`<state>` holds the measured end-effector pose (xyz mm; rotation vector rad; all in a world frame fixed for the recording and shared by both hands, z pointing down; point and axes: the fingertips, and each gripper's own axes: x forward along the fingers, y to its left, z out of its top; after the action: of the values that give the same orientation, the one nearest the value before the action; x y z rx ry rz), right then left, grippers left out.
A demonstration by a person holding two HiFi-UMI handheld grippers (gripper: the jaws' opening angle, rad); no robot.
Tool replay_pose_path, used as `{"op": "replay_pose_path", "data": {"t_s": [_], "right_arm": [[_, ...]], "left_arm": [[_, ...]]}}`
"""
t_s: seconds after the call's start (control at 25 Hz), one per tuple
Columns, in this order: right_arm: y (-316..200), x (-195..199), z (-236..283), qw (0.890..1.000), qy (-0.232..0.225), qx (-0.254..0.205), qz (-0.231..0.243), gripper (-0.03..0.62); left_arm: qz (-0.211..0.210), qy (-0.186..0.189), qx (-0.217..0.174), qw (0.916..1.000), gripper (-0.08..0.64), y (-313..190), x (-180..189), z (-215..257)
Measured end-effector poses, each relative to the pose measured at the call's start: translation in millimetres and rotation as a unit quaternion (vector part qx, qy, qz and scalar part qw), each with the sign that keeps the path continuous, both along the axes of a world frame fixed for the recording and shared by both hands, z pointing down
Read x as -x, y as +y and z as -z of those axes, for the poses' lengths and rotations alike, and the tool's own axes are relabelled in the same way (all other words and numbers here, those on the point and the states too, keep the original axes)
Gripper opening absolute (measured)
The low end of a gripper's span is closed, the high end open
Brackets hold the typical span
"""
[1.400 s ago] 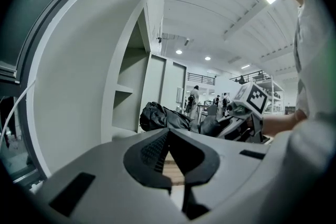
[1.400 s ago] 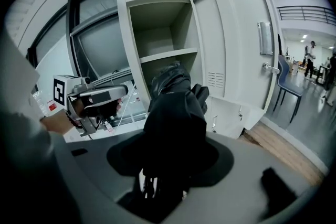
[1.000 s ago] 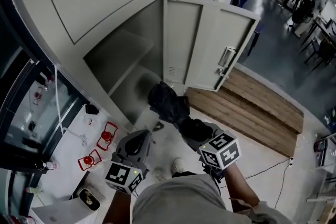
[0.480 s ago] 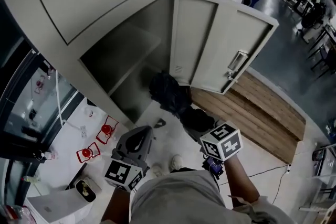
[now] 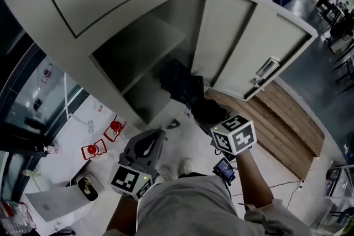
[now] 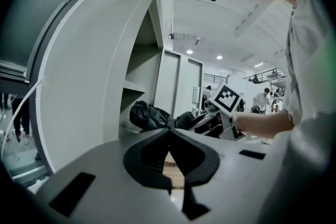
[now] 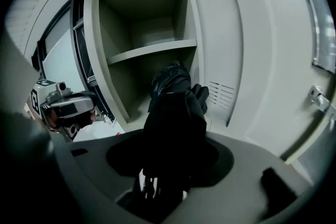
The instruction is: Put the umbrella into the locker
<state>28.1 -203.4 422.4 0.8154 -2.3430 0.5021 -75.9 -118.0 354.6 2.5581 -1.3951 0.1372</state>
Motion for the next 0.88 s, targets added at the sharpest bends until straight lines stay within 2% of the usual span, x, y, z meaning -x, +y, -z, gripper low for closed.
{"op": "replay_pose_path", "data": {"t_s": [0.2, 0.4, 0.88], "right_arm": [[-16, 15, -3, 1.0, 0.006, -0.003, 0.015, 0.213], [-30, 30, -9, 1.0, 0.01, 0.0, 0.027, 0.213], [-63, 63, -22, 0.999, 0.018, 0.009, 0.042, 0.213]], "left_arm": [[0.01, -0.012, 0.032, 0.9994, 0.015, 2, 7, -6], [0.017, -0.009, 0.006, 0.9998, 0.015, 1, 9, -7], [0.037, -0.008, 0.015, 0.9992, 0.015, 2, 20, -14]]}}
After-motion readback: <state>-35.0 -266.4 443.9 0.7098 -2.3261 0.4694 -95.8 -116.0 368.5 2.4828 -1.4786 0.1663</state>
